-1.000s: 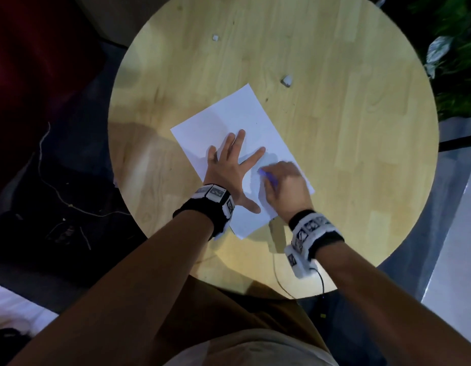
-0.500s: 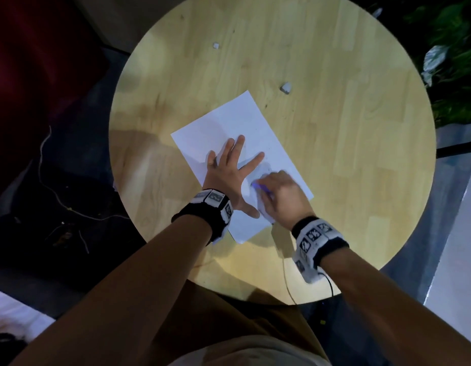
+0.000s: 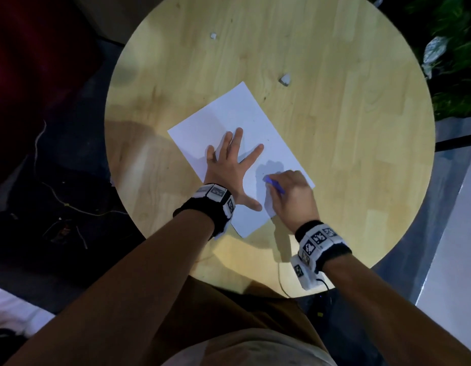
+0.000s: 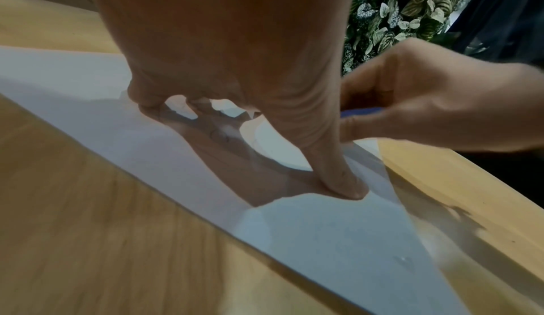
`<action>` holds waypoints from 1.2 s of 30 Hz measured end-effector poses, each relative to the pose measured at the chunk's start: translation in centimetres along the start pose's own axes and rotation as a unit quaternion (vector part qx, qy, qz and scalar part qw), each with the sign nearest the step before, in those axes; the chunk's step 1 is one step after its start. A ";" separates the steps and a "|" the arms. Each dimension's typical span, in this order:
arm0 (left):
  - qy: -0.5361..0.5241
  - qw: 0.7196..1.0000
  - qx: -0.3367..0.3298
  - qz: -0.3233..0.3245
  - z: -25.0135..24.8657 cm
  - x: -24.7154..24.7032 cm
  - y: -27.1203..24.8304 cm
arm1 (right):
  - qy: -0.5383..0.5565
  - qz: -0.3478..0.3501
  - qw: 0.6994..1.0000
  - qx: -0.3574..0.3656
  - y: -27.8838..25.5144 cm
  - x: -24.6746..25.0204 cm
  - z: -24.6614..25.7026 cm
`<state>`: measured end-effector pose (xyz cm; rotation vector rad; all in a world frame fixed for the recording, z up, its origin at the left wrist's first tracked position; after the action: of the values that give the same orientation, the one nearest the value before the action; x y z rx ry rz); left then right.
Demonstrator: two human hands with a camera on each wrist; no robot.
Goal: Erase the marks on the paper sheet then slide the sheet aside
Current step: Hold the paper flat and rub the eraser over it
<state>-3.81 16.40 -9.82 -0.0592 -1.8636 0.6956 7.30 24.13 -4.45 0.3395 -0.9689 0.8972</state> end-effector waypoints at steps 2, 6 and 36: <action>-0.002 1.000 0.001 -0.007 0.1 0.1 0.0 | 0.004 0.051 0.998 0.033 -3.1 -1.2 1.4; 0.000 1.000 0.002 0.006 0.0 -0.1 0.1 | -0.009 0.039 0.999 0.025 0.9 -0.3 0.4; -0.129 0.983 -0.076 -0.110 -1.1 1.9 2.3 | -0.023 -0.031 0.999 0.001 7.8 1.3 -1.0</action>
<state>-4.24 19.45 -9.05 0.1427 -2.1316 0.4216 2.13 30.17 -4.92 0.3907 -0.9947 0.8379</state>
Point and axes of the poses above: each hand's wrist, its own y-axis towards the middle knuckle, its own x-axis out of the back of the hand, z = x × y, the point moved 10 cm from there along y, towards the middle knuckle, and after that the axes turned 8 degrees about -x, right-handed, at the moved point
